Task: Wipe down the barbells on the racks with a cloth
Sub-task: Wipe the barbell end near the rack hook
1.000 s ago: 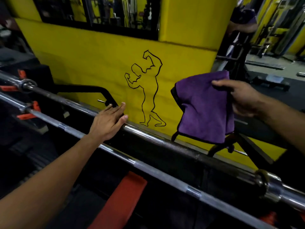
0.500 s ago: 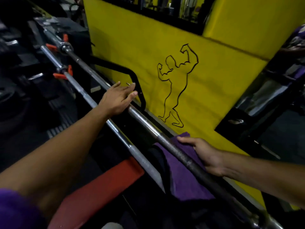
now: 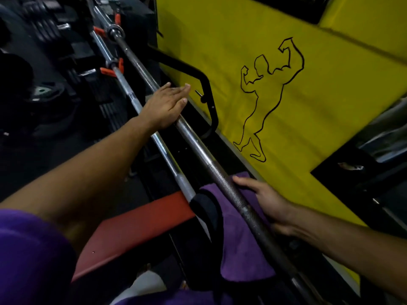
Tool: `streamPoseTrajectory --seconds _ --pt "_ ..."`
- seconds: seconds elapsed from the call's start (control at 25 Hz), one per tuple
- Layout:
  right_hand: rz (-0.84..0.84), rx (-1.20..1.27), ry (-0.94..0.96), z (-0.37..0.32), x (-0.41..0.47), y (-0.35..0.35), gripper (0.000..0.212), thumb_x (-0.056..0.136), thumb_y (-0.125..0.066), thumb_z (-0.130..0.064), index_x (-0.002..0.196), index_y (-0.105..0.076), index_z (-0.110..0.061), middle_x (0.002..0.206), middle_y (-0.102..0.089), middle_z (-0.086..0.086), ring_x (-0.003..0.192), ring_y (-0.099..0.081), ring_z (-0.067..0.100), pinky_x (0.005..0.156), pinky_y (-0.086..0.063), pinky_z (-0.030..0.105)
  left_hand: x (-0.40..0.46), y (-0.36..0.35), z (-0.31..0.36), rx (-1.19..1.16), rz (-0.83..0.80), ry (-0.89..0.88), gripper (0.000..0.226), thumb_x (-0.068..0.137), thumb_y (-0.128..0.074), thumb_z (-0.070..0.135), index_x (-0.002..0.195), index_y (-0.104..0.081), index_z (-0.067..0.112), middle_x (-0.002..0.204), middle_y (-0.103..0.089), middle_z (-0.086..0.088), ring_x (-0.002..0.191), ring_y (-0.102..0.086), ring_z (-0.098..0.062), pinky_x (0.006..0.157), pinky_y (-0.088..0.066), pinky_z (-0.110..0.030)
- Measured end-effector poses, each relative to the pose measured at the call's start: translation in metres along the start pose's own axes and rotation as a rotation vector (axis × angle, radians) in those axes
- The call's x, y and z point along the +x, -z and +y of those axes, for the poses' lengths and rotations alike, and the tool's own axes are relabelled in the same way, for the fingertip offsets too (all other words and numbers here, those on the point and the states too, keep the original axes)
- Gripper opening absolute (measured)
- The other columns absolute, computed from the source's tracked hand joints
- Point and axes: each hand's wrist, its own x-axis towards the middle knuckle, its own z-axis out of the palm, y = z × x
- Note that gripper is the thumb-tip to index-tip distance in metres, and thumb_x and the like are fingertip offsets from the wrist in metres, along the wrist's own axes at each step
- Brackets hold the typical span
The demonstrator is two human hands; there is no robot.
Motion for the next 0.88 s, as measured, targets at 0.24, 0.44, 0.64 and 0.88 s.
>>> streamPoseTrajectory --seconds 0.24,0.44,0.64,0.88 --pt "0.019 -0.014 0.132 -0.033 0.03 -0.035 0.041 0.1 -0.051 -0.038 0.097 -0.075 -0.006 0.073 -0.071 0.009 0.057 -0.066 0.018 0.055 -0.055 0.023 -0.005 0.001 0.003 0.045 -0.023 0.095 0.072 0.1 -0.013 0.047 0.16 -0.012 0.008 0.168 -0.016 -0.011 0.155 -0.015 -0.02 0.126 -0.001 -0.037" --pt "-0.066 0.025 0.008 -0.002 0.001 -0.008 0.043 0.094 -0.056 -0.045 0.107 -0.078 -0.011 0.094 -0.074 0.012 0.076 -0.07 0.021 0.075 -0.058 0.03 -0.009 -0.005 0.003 0.027 -0.004 0.164 0.068 0.103 -0.015 0.045 0.161 -0.007 0.01 0.169 -0.009 -0.01 0.156 -0.009 -0.019 0.127 -0.002 -0.039" --pt "-0.052 -0.031 0.057 -0.019 0.013 -0.022 0.048 0.097 -0.05 -0.051 0.096 -0.075 -0.011 0.08 -0.073 0.009 0.065 -0.068 0.018 0.064 -0.056 0.025 -0.01 -0.01 0.0 -0.001 0.019 0.161 0.066 0.104 -0.013 0.047 0.161 -0.008 0.013 0.169 -0.008 -0.007 0.156 -0.008 -0.017 0.127 -0.002 -0.039" --pt "0.083 -0.491 0.144 -0.039 0.009 -0.019 0.057 0.099 -0.048 -0.058 0.108 -0.074 -0.008 0.097 -0.076 0.009 0.083 -0.072 0.02 0.079 -0.057 0.03 -0.013 -0.005 0.005 -0.084 0.024 0.177 0.068 0.105 -0.015 0.05 0.162 -0.004 0.013 0.169 -0.002 -0.007 0.156 -0.003 -0.018 0.126 0.002 -0.036"
